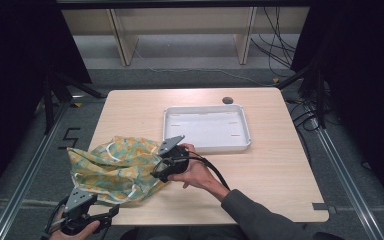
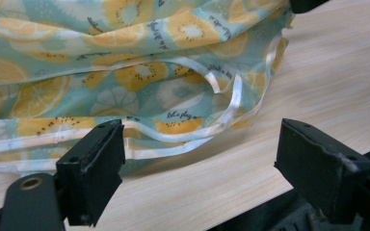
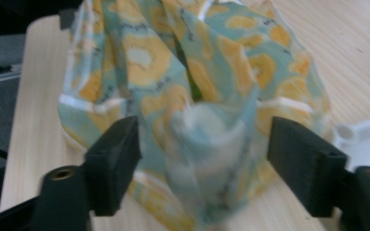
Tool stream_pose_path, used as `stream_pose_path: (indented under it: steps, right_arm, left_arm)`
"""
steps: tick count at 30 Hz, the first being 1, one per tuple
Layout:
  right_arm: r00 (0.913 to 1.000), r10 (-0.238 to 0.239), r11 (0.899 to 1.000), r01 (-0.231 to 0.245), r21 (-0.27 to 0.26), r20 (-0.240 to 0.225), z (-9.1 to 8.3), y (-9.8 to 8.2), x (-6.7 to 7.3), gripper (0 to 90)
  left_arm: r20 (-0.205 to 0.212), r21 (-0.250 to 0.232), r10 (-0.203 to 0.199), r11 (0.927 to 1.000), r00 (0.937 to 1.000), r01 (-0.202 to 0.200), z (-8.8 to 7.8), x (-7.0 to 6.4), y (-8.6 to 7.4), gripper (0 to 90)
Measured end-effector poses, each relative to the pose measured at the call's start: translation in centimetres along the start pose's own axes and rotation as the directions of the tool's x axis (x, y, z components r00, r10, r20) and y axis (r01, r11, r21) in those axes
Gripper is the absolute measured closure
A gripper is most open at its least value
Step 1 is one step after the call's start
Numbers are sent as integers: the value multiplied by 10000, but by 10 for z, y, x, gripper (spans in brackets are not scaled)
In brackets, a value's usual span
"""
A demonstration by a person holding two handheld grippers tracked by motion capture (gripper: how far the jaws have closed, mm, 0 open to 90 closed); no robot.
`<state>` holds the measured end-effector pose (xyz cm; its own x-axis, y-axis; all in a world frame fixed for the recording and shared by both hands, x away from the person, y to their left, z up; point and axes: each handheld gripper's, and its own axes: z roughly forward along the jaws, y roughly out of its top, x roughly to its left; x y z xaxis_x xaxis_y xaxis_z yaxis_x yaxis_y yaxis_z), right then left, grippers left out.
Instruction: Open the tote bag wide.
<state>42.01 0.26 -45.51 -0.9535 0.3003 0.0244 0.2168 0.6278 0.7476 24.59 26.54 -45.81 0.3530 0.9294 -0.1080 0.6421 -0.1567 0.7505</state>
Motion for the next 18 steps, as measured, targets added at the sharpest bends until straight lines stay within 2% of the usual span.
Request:
stream_pose_path:
  steps: [1,2,3,4,5,6,7,8,9,10,14,15,16,17,18]
  right_arm:
    - [9994,-341,9994,341,74,81,5,1,0,353]
    - [9998,-182,9992,181,364,9,10,3,0,433]
    - [9998,-182,9992,181,364,9,10,3,0,433]
    - [9999,-76,9989,82,459,-125,13,3,-1,501]
    - [9999,-37,9977,47,672,-142,14,3,-1,547]
    - [9981,-590,9965,598,585,-159,17,3,-3,596]
    - [9991,-402,9970,407,655,-92,17,2,-1,654]
    - [9991,-402,9970,407,655,-92,17,2,-1,654]
    - [9985,-535,9966,541,616,-114,18,2,-1,721]
    - [9957,-920,9941,925,572,-108,17,3,0,828]
    - [9954,-957,9920,954,830,-11,10,3,7,893]
    - [9920,-1263,9889,1263,781,-43,9,4,6,896]
    - [9948,-1019,9915,1014,810,10,5,3,9,898]
    - [9914,-1306,9888,1300,739,22,3,2,7,899]
    - [9920,-1263,9894,1254,730,87,-1,1,8,900]
  left_arm:
    - [-15,9,62,10000,10000,-62,0,1,0,169]
    - [6,-67,57,10000,10000,-57,0,0,1,169]
    - [39,-32,60,10000,10000,-60,0,0,1,169]
    - [104,225,355,9991,9993,-358,-2,2,1,169]
    - [47,-40,149,9999,9999,-149,0,-1,1,169]
    - [95,-22,122,9999,9999,-122,0,-1,1,169]
    - [95,-22,122,9999,9999,-122,0,-1,1,169]
    - [57,-42,148,9999,9999,-148,0,-1,1,169]
    - [86,-98,139,9999,9999,-138,0,-1,1,169]
    - [93,131,425,9990,9991,-426,-3,2,1,169]
    - [118,103,412,9991,9991,-413,-2,2,1,169]
    - [119,124,419,9990,9991,-420,-2,3,1,169]
    - [129,130,393,9991,9991,-395,-2,3,1,169]
    - [26,-78,183,9998,9998,-183,-2,1,1,169]
    - [11,-160,113,9998,9999,-112,-1,1,1,169]
